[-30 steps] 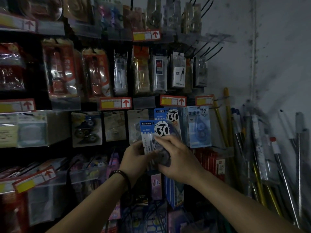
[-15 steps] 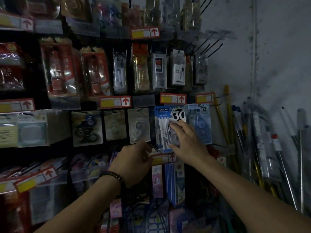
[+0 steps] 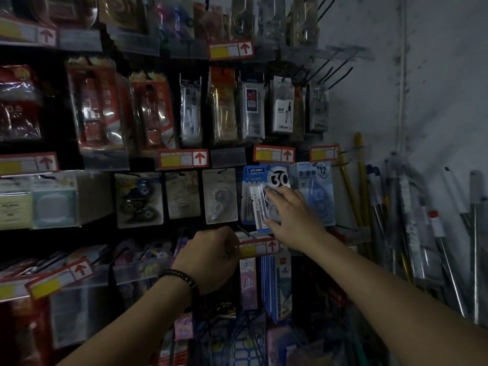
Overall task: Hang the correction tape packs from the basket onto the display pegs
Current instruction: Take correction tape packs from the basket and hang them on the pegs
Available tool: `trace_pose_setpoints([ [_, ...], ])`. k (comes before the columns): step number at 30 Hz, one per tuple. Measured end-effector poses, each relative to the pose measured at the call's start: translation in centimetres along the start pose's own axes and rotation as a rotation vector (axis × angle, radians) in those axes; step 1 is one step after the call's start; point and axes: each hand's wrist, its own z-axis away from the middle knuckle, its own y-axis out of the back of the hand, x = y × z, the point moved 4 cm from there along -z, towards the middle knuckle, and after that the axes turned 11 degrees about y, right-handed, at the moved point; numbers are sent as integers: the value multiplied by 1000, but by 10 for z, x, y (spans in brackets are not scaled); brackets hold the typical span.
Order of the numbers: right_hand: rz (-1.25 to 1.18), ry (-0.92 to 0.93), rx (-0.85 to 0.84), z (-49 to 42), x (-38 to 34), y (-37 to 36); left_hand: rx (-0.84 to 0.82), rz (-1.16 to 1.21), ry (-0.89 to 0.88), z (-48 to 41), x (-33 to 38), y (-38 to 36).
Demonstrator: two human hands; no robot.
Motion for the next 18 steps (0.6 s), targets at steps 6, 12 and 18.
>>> trace_pose_setpoints([
  [6, -7, -49, -30, -12, -1, -10, 5, -24, -9, 7, -2, -1],
  [12, -2, -116, -90, -12, -8, -24, -20, -57, -6, 29, -17, -2],
  [18, -43, -59, -10, 37, -36, -23, -99, -46, 63, 77, -52, -15],
])
